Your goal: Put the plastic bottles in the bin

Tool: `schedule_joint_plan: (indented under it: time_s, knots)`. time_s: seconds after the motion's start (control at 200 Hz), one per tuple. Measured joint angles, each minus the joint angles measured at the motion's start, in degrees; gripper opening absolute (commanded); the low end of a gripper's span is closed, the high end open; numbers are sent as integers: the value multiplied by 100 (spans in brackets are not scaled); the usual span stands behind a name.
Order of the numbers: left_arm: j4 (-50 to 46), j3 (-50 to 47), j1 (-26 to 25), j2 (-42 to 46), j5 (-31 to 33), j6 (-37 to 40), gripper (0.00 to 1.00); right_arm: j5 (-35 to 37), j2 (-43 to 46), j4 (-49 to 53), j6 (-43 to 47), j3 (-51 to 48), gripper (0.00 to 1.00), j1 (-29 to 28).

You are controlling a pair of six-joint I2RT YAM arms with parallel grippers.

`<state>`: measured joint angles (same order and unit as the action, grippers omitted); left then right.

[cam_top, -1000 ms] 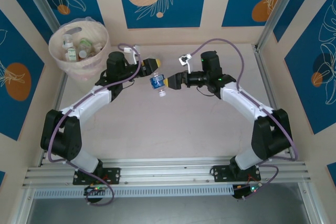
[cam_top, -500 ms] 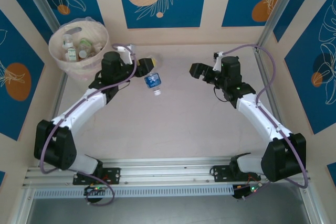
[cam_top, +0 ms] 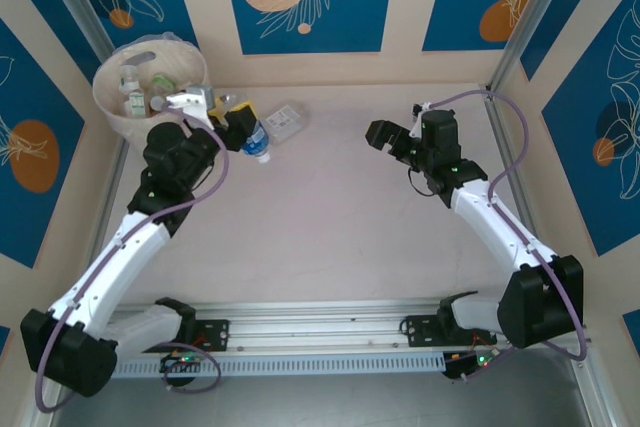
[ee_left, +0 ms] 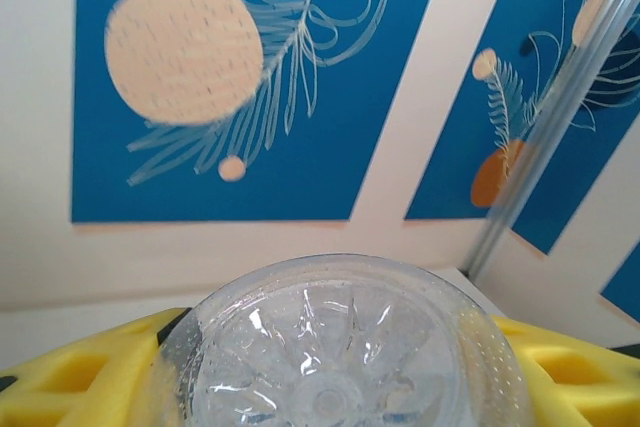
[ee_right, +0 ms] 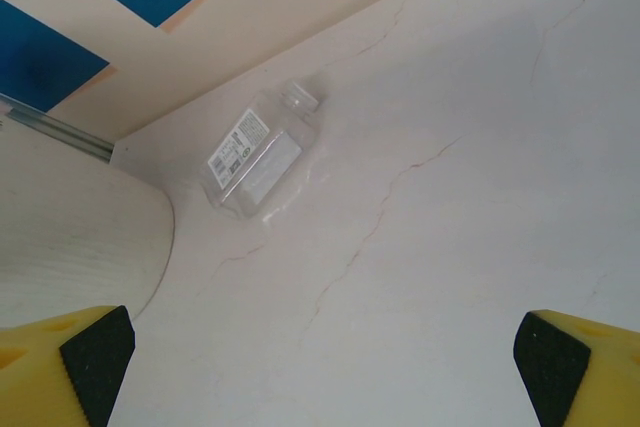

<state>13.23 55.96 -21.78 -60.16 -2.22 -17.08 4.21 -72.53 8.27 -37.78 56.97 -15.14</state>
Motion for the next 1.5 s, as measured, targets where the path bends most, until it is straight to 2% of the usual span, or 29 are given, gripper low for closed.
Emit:
schedule_joint_plan:
  time_s: [0.21, 0.31, 0.525, 0.75, 1.035, 1.35, 1.445, 1.495]
  knots:
    - [120, 26, 2, 387, 328, 560, 0, -363, 323, -479, 33, -229, 100, -2]
    - [-179, 470, 15, 376, 535, 817, 0, -570, 442, -728, 35, -352, 100, -22]
    - [-562, 1858, 120, -35, 1768, 1414, 0, -706, 562, -925, 33, -354, 100, -28]
    - [-811, 2625, 667, -730, 2393, 1762, 0, -699, 632, -988, 26, -428, 100, -28]
    - [-1578, 2911, 2000, -1231, 2345, 1443, 0, -568, 632, -894, 24, -472, 100, -28]
    - [-1886, 2979, 2492, -1657, 2170, 1143, 1, -549, 632, -885, 2, -474, 100, -28]
    - [-2092, 2981, 2610, -1853, 2175, 850, 1, -544, 632, -855, 2, -474, 100, -28]
    - [-2251, 2977, 2708, -1958, 2153, 603, 5, -518, 632, -846, 2, -474, 100, -28]
